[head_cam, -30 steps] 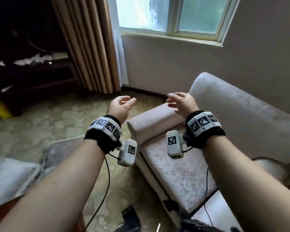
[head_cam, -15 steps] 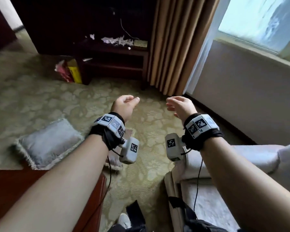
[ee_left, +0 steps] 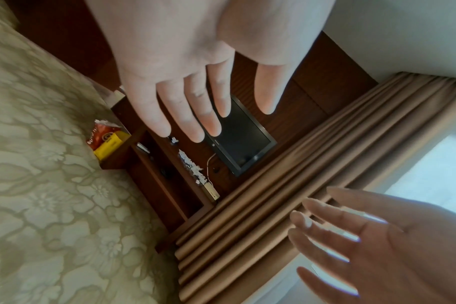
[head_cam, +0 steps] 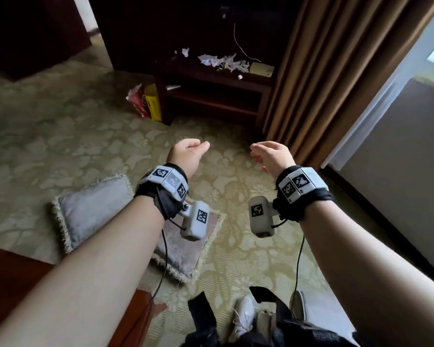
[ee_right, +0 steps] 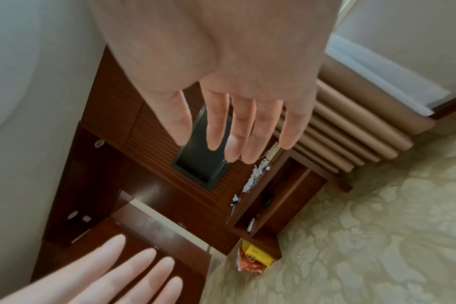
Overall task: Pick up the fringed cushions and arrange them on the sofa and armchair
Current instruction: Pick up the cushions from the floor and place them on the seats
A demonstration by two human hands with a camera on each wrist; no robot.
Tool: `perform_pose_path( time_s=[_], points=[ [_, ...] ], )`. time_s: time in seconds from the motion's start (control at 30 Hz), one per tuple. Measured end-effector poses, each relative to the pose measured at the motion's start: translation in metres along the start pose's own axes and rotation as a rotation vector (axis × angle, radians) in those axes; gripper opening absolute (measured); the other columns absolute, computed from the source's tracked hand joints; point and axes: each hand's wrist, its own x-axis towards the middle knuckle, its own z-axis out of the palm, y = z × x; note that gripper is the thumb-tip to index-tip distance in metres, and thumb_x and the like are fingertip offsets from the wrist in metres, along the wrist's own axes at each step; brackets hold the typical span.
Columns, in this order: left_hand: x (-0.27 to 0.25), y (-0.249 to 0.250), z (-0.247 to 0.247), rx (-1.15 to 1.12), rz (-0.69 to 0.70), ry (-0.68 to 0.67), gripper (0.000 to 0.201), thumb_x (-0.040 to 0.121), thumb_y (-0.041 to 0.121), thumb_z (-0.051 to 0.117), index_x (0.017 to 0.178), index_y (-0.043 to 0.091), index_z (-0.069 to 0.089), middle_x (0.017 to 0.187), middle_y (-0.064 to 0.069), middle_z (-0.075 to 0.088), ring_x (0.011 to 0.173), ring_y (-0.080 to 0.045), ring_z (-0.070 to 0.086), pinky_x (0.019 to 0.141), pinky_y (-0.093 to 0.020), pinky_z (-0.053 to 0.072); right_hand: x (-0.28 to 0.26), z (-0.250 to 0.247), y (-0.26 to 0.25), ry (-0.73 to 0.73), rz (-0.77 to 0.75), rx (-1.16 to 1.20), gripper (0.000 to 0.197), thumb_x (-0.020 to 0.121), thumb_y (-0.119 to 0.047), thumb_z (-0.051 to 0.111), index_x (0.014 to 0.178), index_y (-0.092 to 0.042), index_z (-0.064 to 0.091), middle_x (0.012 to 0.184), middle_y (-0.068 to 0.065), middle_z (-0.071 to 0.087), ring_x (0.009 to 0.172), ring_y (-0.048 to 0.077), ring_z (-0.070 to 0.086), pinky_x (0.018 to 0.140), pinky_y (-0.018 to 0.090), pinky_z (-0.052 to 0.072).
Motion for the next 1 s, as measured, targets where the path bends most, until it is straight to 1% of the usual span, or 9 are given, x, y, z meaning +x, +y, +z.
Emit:
perform_pose_path(
  time_s=[0.1,0.23,0.33,0.4,0.47,0.63,0.8,0.93,1.0],
  points=[
    [0.040,0.017,0.016,-0.012,-0.034,0.070,0.040,0.095,0.036,0.067,0.129,0.014,0.065,0.110,-0.001,0.072,0.105,-0.017,0.068,0.095,-0.032,0.052,0.057,-0.002,-0.010,-0.063,-0.019,-0.021,0.011,0.093,-0.019,0.062,0.082,-0.017,0.064,0.079,0.003,0.064,0.060,0.007,0.051,0.041,0.008,0.035],
    [0.083,0.019,0.016,-0.059,-0.089,0.175,0.041,0.095,0.035,0.067,0.129,0.013,0.065,0.110,-0.001,0.071,0.099,-0.014,0.067,0.092,-0.030,0.051,0.123,0.014,-0.023,-0.149,-0.032,-0.065,0.011,0.092,-0.022,0.064,0.082,-0.017,0.065,0.077,0.002,0.063,0.063,0.009,0.054,0.054,0.016,0.042],
    [0.111,0.000,-0.001,-0.072,-0.162,0.267,0.042,0.095,0.036,0.068,0.130,0.013,0.066,0.116,-0.002,0.072,0.100,-0.015,0.066,0.089,-0.028,0.048,0.162,0.044,-0.032,-0.238,-0.042,-0.127,0.010,0.093,-0.025,0.063,0.094,-0.015,0.066,0.073,-0.004,0.061,0.066,0.009,0.055,0.051,0.016,0.040],
    [0.130,-0.016,-0.015,-0.083,-0.206,0.326,0.043,0.094,0.038,0.069,0.128,0.013,0.067,0.123,-0.004,0.072,0.108,-0.018,0.068,0.098,-0.032,0.051,0.187,0.071,-0.037,-0.303,-0.054,-0.154,0.015,0.094,-0.025,0.062,0.101,-0.013,0.067,0.076,-0.004,0.062,0.066,0.006,0.057,0.049,0.013,0.041],
    [0.149,-0.036,-0.029,-0.083,-0.246,0.381,0.042,0.092,0.041,0.069,0.125,0.015,0.068,0.126,-0.005,0.072,0.117,-0.022,0.068,0.107,-0.039,0.051,0.210,0.104,-0.040,-0.379,-0.051,-0.185,0.018,0.095,-0.024,0.061,0.106,-0.011,0.067,0.088,0.000,0.066,0.078,0.011,0.062,0.054,0.015,0.042],
    [0.203,-0.080,-0.059,-0.132,-0.366,0.494,0.038,0.082,0.047,0.070,0.109,0.020,0.071,0.118,-0.003,0.075,0.113,-0.023,0.070,0.103,-0.041,0.055,0.264,0.186,-0.036,-0.528,-0.023,-0.304,0.011,0.093,-0.027,0.063,0.083,-0.022,0.064,0.095,0.001,0.067,0.087,0.015,0.063,0.063,0.021,0.045],
    [0.242,-0.115,-0.084,-0.207,-0.487,0.605,0.042,0.087,0.043,0.072,0.119,0.016,0.068,0.124,-0.006,0.073,0.115,-0.026,0.069,0.102,-0.038,0.052,0.314,0.255,-0.033,-0.661,0.013,-0.382,0.011,0.092,-0.028,0.063,0.096,-0.019,0.067,0.097,0.001,0.068,0.093,0.017,0.065,0.071,0.025,0.048],
    [0.262,-0.149,-0.108,-0.278,-0.593,0.734,0.043,0.072,0.045,0.079,0.105,0.019,0.067,0.124,-0.011,0.073,0.116,-0.028,0.069,0.108,-0.041,0.053,0.346,0.319,-0.023,-0.800,0.042,-0.425,0.021,0.095,-0.024,0.061,0.111,-0.013,0.069,0.096,-0.003,0.067,0.097,0.016,0.064,0.082,0.029,0.047],
    [0.269,-0.167,-0.117,-0.280,-0.644,0.787,0.039,0.080,0.040,0.079,0.109,0.017,0.068,0.123,-0.008,0.072,0.116,-0.026,0.068,0.107,-0.034,0.051,0.361,0.356,-0.009,-0.891,0.049,-0.487,0.025,0.095,-0.025,0.061,0.115,-0.012,0.068,0.096,-0.002,0.066,0.107,0.023,0.065,0.084,0.031,0.046]
  ],
)
